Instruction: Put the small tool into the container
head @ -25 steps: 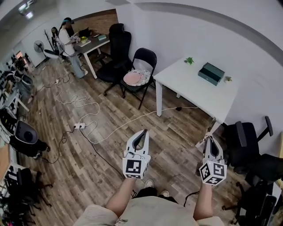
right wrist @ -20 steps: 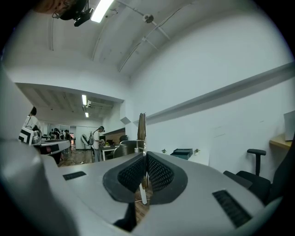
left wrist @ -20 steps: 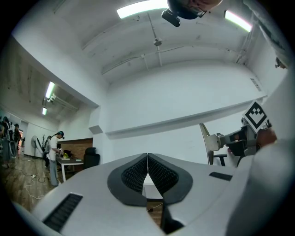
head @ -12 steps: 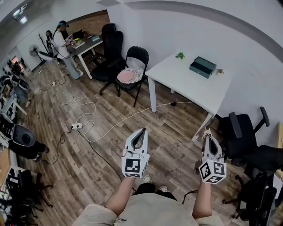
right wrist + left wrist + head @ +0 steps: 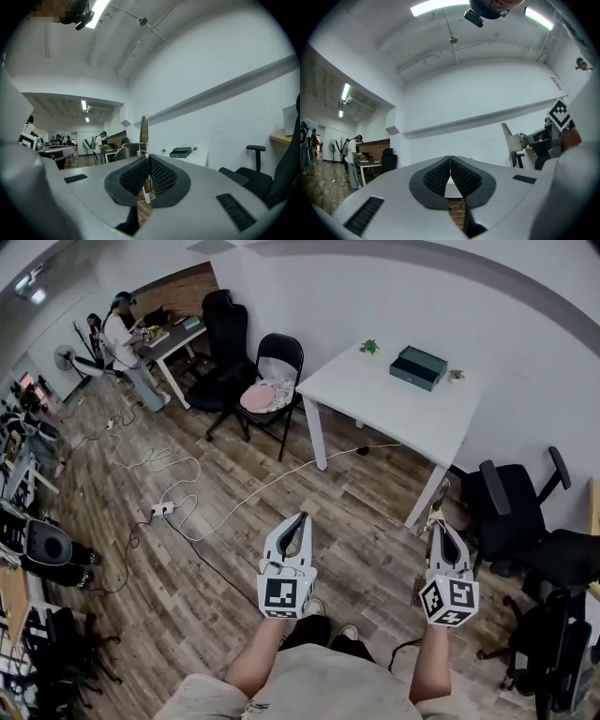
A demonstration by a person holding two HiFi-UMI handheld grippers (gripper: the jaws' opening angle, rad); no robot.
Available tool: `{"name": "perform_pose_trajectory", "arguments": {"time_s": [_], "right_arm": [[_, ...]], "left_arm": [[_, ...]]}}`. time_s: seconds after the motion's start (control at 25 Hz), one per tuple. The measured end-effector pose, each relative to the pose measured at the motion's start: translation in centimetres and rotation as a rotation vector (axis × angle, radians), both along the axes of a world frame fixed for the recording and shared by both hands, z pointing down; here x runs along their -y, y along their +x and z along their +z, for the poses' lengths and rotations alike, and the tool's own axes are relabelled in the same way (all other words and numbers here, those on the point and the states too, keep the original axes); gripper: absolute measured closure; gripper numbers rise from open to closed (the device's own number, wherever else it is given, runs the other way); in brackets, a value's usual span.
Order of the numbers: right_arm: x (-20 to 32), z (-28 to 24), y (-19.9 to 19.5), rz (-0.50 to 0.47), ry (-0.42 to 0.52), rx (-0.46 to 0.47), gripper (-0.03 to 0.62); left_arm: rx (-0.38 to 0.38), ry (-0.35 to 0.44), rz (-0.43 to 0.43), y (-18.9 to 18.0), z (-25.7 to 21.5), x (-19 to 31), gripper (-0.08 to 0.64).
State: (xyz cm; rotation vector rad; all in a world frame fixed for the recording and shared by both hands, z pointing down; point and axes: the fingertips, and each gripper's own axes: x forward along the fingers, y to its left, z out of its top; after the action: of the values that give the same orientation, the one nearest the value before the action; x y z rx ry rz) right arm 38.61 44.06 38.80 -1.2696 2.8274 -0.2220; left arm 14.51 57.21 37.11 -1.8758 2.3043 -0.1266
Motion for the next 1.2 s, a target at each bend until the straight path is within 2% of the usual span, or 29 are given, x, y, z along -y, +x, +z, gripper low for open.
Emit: {"name": "perform_pose_trajectory", "arguments": {"time_s": [0.48,0.88,1.2], "right_arm": [[1.1,1.1,-0.7,0.004,-0.002,-0.040,0.577],[4.0,1.6,-3.9,0.029,-0.012,-0.079,0.577],[8.0,1.1,-8.8,0.043,-0.007,-0.101,0.577]], "left_arm": [[-0.017,-0.005,0.019,-0.2,1.1,1.8,0.554],[-0.060,0.000,0.049,-3.7,2.1,5.8,0.554],[-0.070,-0.014,0.072,-8.3,2.6,10.4,0.552]]}}
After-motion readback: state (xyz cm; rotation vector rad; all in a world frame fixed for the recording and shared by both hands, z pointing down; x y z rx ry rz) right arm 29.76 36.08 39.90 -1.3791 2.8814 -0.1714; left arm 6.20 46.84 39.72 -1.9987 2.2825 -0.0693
